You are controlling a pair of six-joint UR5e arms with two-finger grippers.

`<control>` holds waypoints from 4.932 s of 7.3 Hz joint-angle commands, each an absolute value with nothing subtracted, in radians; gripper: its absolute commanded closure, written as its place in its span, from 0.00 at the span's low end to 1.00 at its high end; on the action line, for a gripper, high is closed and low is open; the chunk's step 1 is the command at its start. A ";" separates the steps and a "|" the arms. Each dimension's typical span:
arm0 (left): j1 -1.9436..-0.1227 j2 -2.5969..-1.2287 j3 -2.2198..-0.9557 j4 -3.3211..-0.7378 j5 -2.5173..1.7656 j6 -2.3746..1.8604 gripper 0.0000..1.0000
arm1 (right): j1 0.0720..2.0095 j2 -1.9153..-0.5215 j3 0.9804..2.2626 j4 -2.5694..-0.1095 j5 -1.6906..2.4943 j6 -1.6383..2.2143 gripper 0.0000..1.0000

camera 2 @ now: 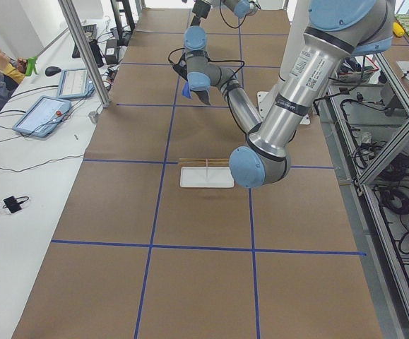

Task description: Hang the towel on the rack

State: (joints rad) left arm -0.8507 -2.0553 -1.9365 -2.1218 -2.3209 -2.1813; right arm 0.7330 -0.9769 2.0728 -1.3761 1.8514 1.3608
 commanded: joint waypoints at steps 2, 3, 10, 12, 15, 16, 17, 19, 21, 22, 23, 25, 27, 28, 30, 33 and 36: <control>-0.920 -1.866 -2.035 -2.123 -2.316 -1.582 1.00 | 0.785 -1.046 2.086 -1.371 1.888 1.298 0.00; -0.925 -1.771 -2.064 -2.143 -2.318 -1.437 1.00 | 0.802 -1.095 2.086 -1.370 1.899 1.228 0.00; -1.225 -1.480 -1.737 -2.750 -2.635 -1.073 1.00 | 0.862 -1.160 2.074 -1.373 1.934 1.161 0.00; -1.267 -1.416 -1.703 -2.752 -2.683 -0.974 1.00 | 0.868 -1.160 2.074 -1.373 1.934 1.161 0.00; -1.281 -1.401 -1.694 -2.750 -2.684 -0.973 1.00 | 0.871 -1.161 2.066 -1.373 1.933 1.160 0.00; -1.281 -1.387 -1.690 -2.747 -2.684 -0.973 1.00 | 0.873 -1.176 2.065 -1.373 1.934 1.158 0.00; -1.281 -1.381 -1.689 -2.744 -2.684 -0.974 1.00 | 0.874 -1.184 2.065 -1.373 1.934 1.140 0.00; -1.281 -1.362 -1.675 -2.746 -2.681 -0.976 0.97 | 0.879 -1.189 2.066 -1.373 1.934 1.134 0.00; -1.281 -1.361 -1.669 -2.744 -2.674 -0.980 0.59 | 0.879 -1.189 2.066 -1.373 1.934 1.134 0.00; -1.281 -1.361 -1.666 -2.747 -2.672 -0.979 0.49 | 0.879 -1.189 2.066 -1.373 1.934 1.134 0.00; -1.282 -1.359 -1.664 -2.750 -2.672 -0.979 0.38 | 0.879 -1.189 2.066 -1.373 1.933 1.134 0.00; -1.285 -1.359 -1.657 -2.750 -2.669 -0.980 0.26 | 0.880 -1.190 2.066 -1.373 1.933 1.134 0.00; -1.336 -1.362 -1.652 -2.747 -2.621 -0.980 0.23 | 0.902 -1.227 2.065 -1.377 1.962 1.120 0.00; -1.338 -1.364 -1.654 -2.744 -2.506 -0.980 0.03 | 0.949 -1.279 2.063 -1.379 2.027 1.029 0.00; -1.336 -1.371 -1.626 -2.738 -2.294 -0.956 0.03 | 1.073 -1.418 2.063 -1.379 2.112 0.788 0.00; -1.365 -1.400 -1.598 -2.558 -2.229 -0.561 0.03 | 1.260 -1.586 1.961 -1.374 2.250 0.434 0.00; -1.388 -1.474 -1.664 -2.239 -2.296 -0.496 0.02 | 1.437 -1.658 1.797 -1.373 2.373 0.152 0.00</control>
